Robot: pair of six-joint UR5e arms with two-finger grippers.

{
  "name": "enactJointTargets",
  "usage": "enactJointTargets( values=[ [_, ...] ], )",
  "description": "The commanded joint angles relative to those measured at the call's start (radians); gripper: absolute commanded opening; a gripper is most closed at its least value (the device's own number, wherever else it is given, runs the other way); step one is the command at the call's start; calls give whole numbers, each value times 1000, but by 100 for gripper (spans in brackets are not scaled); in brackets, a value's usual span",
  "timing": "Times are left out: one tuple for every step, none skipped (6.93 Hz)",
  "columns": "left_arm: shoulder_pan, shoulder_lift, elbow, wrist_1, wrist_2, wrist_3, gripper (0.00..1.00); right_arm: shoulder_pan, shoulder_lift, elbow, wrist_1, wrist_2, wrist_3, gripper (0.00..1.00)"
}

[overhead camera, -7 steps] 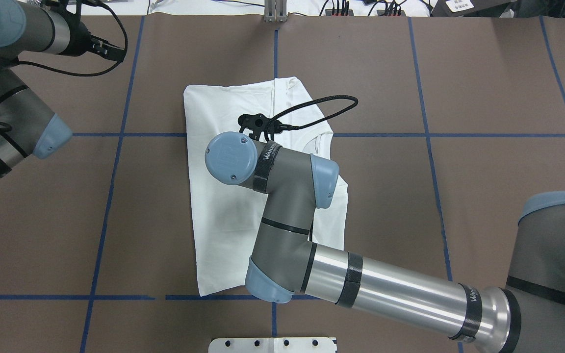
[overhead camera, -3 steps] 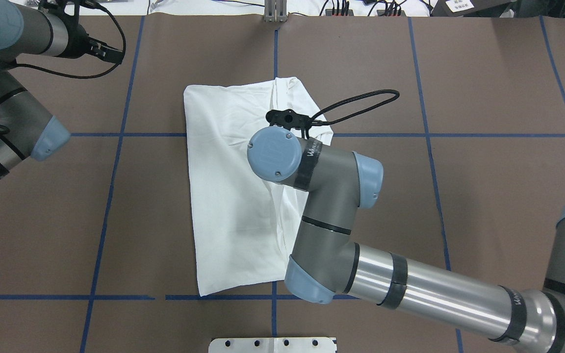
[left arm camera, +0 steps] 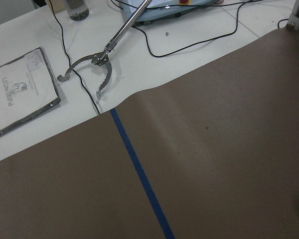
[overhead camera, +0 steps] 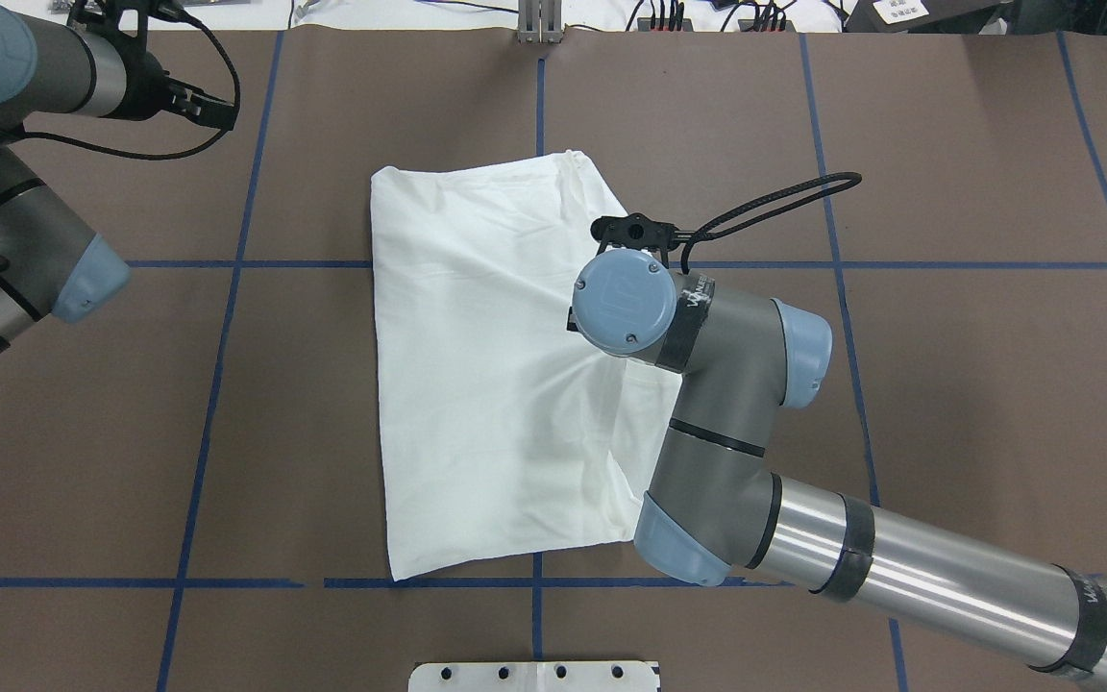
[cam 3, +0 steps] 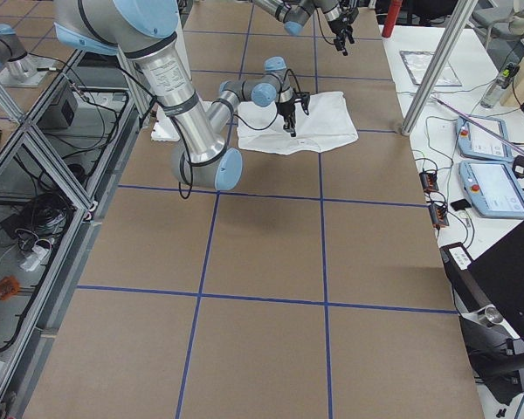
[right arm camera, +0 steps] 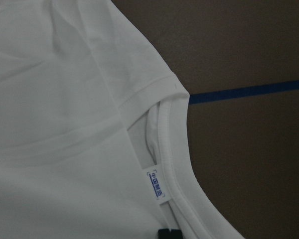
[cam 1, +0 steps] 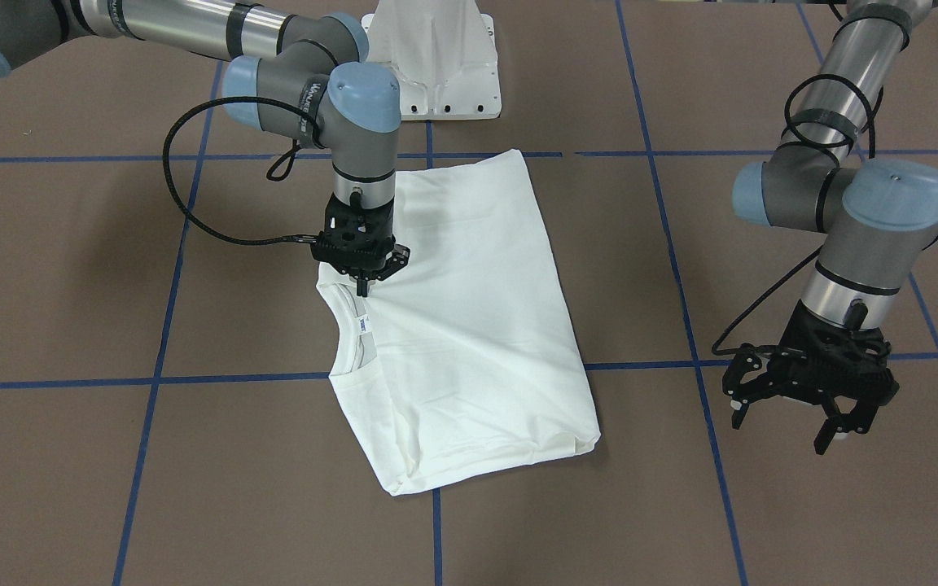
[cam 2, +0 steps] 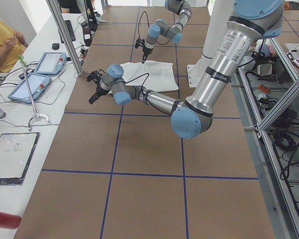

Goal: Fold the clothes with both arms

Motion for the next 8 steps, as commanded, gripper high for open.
enactJointTargets(
  values=[
    [0, 4, -5, 0, -1, -12, 100, 9, -15, 5, 5, -7, -8, 99],
    [0, 4, -5, 0, -1, -14, 100, 11, -1, 11, 6, -4, 1, 100],
    [0, 4, -4, 0, -1, -12, 100, 11, -1, 67, -5, 5, 1, 100],
    [0, 4, -4, 0, -1, -12, 100, 6, -18, 131, -11, 15, 7, 100],
    [0, 4, -1, 0, -1, -14, 100, -44, -55, 187, -21, 6, 73, 100],
    [0, 4, 1, 0, -1, -12, 100, -110, -94, 234, -11, -20, 125, 100],
    [2, 4, 4, 0, -1, -11, 100, -173, -107, 267, -11, -76, 164, 100],
    [8, 4, 4, 0, -1, -12, 100, -207, -134, 272, -6, -104, 164, 100]
  ],
)
